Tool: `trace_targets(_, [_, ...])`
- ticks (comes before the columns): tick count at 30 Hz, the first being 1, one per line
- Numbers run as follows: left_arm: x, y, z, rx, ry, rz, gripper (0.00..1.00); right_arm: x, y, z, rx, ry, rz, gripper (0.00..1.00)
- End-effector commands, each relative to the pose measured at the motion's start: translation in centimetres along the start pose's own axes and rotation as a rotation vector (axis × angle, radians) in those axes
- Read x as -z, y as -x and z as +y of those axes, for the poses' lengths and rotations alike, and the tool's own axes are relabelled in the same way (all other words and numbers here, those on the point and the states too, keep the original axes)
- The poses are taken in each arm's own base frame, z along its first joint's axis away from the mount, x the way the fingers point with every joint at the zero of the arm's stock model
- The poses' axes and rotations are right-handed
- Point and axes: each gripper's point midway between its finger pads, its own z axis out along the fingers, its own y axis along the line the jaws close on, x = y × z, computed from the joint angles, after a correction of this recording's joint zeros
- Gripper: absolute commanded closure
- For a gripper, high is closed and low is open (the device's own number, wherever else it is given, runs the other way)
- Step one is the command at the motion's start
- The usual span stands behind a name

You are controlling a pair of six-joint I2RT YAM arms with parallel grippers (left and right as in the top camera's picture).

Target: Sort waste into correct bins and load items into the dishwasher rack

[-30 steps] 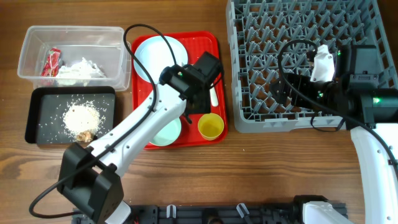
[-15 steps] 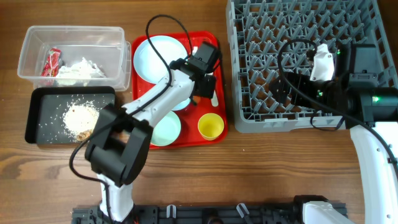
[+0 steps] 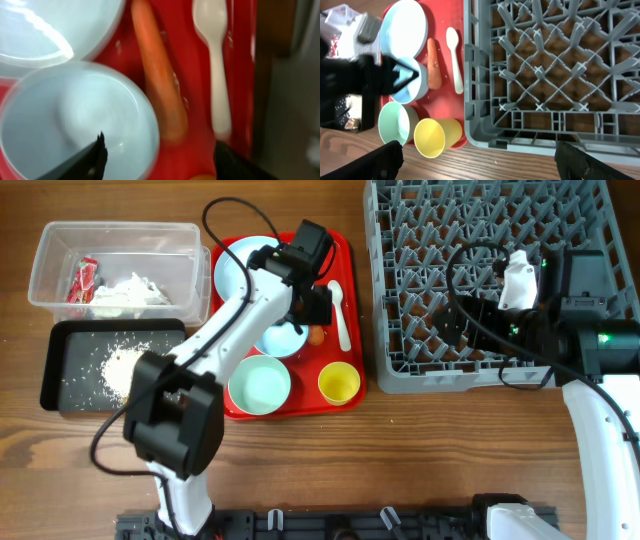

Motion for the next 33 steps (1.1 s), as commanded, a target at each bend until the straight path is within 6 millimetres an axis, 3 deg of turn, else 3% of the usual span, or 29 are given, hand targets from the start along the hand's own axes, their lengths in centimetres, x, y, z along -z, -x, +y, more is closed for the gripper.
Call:
trace_targets(1, [5.5,-3.6,-3.1,0.027,-0.181,0.104,0.31,0.1,0.6,0.0,0.023,-0.006,-0.012,0.0])
trace_targets(3, [5.0,-5.7,-3.1,0.011,-0.144,0.174,0.33,0.1,0.6,0.0,0.022,-0.006,-0.012,0.0])
trace_targets(5, [2.7,-7.9,-3.6,0.014,-0.084,0.22,0.37,0.1,0.3,0.0,0.018,-0.007,-0.001,0.0])
trace_targets(11, [-1.1,-10.4,-2.1,0.095,0.01,0.24,0.52,0.1,0.2,-0.1,0.016,-0.008,0.004,0.0])
trace_targets(12, [-1.7,-10.7,-1.9,0.095,0.01,0.242,0.61,0.1,0.2,-0.1,0.016,-0.008,0.003,0.0])
trace_targets(14, [-2.0,-10.8,-1.8,0.094,0.009,0.241,0.92,0.1,0.2,-0.1,0.016,-0.008,0.003,0.0])
trace_targets(17, [-1.6,-10.1,-3.4,0.108,-0.084,0.246,0.96,0.1,0.2,0.0,0.016,-0.008,0.001,0.0])
trace_targets(19, [0.5,-8.8,-5.3,0.102,-0.252,0.267,0.96,0.2,0.2,0.2,0.017,0.01,0.003,0.0])
trace_targets(21, [6.1,-6.3,-8.6,0.054,-0.616,0.256,0.96,0.2,0.4,1.9,0.029,0.105,0.0,0.0])
trace_targets(22, [9.8,-4.4,-9.6,0.033,-0.814,0.204,0.96,0.4,0.7,3.0,0.04,0.166,-0.009,0.0])
trace_targets(24, [15.4,-1.9,-9.4,-0.023,-1.053,0.102,0.96,1.3,1.0,6.3,0.15,0.359,-0.033,0.0])
trace_targets(26, [19.7,-0.5,-8.4,-0.065,-1.217,0.04,0.96,3.2,1.0,10.0,0.295,0.598,-0.073,0.0])
trace_targets(27, [21.2,-0.2,-7.9,-0.096,-1.281,0.02,0.96,4.1,1.4,11.2,0.342,0.674,-0.103,0.0])
trace_targets(30, [22.3,-0.5,-7.7,-0.109,-1.346,0.049,0.96,7.7,2.1,14.7,0.505,0.933,-0.202,0.0])
trace_targets(33, [22.9,-1.5,-8.7,-0.145,-1.38,0.088,0.96,8.9,2.5,15.5,0.585,0.993,-0.251,0.0])
